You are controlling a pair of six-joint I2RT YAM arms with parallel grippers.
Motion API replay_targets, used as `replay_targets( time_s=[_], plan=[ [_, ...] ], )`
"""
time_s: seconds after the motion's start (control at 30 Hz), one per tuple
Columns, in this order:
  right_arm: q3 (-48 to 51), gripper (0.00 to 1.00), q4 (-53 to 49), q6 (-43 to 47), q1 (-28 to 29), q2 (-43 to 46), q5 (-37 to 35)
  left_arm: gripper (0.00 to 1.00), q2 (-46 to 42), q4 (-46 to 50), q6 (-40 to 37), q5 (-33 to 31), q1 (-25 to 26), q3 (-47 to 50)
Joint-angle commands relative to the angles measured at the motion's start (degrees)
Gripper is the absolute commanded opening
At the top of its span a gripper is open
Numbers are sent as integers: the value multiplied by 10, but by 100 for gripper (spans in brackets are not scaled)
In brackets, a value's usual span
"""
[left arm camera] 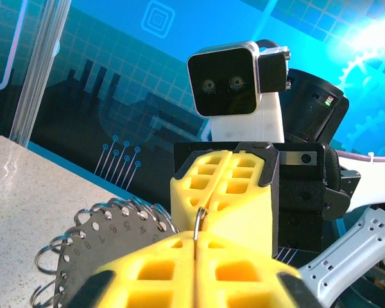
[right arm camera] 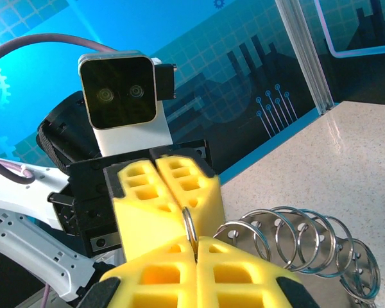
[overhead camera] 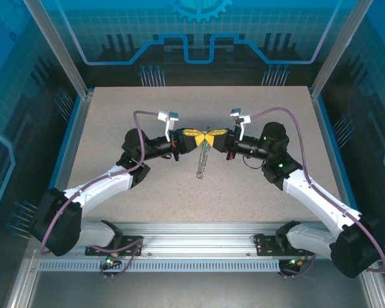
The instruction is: Put the keys on the keyring
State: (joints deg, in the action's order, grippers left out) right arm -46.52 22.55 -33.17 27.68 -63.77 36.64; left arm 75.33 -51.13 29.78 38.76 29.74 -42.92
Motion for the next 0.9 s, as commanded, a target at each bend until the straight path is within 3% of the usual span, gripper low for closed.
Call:
replay_targets(
  time_s=[0.0,0.13,0.33,0.57,0.87],
  plan=[
    [-30,0,-10,18,-6,-2,2,22,-14,23,-26,12,3,-3],
    [-36,0,-58,42,-25,-6,18,36,-49,120,-81,16,-7,-19],
    [-90,0,-148,92,-59,-23,62,47,-88,274,-160,35,-30,-53],
    [-152,0,-242,169,-81,-75,145,51,-72,404,-231,68,-45,-120],
    [-197,0,-308,231,-82,-122,219,52,-13,486,-272,121,-65,-201]
  ],
)
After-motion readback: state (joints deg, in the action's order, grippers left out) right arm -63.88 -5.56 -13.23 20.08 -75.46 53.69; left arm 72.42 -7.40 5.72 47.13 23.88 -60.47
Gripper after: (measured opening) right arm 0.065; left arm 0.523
